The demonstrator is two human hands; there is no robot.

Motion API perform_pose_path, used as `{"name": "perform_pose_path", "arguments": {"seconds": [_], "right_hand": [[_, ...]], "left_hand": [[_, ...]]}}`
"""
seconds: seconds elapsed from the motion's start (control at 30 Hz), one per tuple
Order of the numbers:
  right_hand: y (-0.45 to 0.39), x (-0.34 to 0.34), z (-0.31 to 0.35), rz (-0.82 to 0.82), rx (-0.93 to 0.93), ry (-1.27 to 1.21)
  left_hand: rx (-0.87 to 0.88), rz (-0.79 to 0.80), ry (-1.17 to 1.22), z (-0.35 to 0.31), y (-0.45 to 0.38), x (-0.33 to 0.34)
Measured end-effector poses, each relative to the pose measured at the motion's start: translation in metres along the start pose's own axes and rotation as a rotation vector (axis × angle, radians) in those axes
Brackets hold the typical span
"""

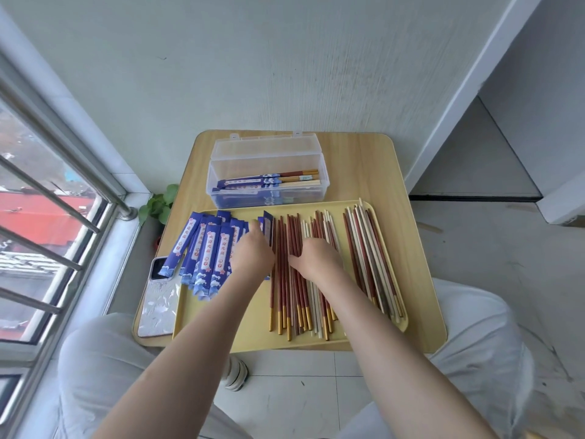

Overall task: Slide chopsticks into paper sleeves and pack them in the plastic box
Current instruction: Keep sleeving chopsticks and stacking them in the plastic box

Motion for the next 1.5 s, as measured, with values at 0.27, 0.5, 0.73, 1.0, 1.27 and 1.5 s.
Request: {"name": "perform_pose_path", "arguments": {"seconds": [0.27, 0.5, 0.73, 1.0, 1.27, 1.5], "right_hand": [[0.002, -0.014, -0.003, -0.207, -0.077, -0.474], [-0.001, -0.02, 0.006, -0.222, -0.048, -0.966], [0.001, -0.024, -0.01, -0.378, 0.06, -1.187], [0.004, -0.02, -0.019, -0.496, 0.207, -1.399], [0.015, -0.003, 0.003, -0.37, 0.358, -1.737], [0.021, 0.001, 0.013, -0.054, 0.284, -1.413]], "left_hand": [[-0.23, 0.414, 0.905, 0.021, 0.009, -0.02], [-0.069, 0.771, 0.86, 0.021, 0.04, -0.02], [-0.15, 0.656, 0.945, 0.028, 0.034, -0.018], [-0.004, 0.676, 1.371, 0.019, 0.046, -0.034], [0.13, 0.471, 1.317, 0.003, 0.047, -0.042], [0.055, 0.121, 1.151, 0.012, 0.045, -0.046]]}}
Point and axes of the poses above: each hand's wrist, its own y-axis away from the middle knuckle, its own x-axis out of the palm, z = x × y, the point moved 4 cm from there along -y, towards the middle knuckle, and after that the axes turned 13 degrees about -x, right-handed, at the moved point
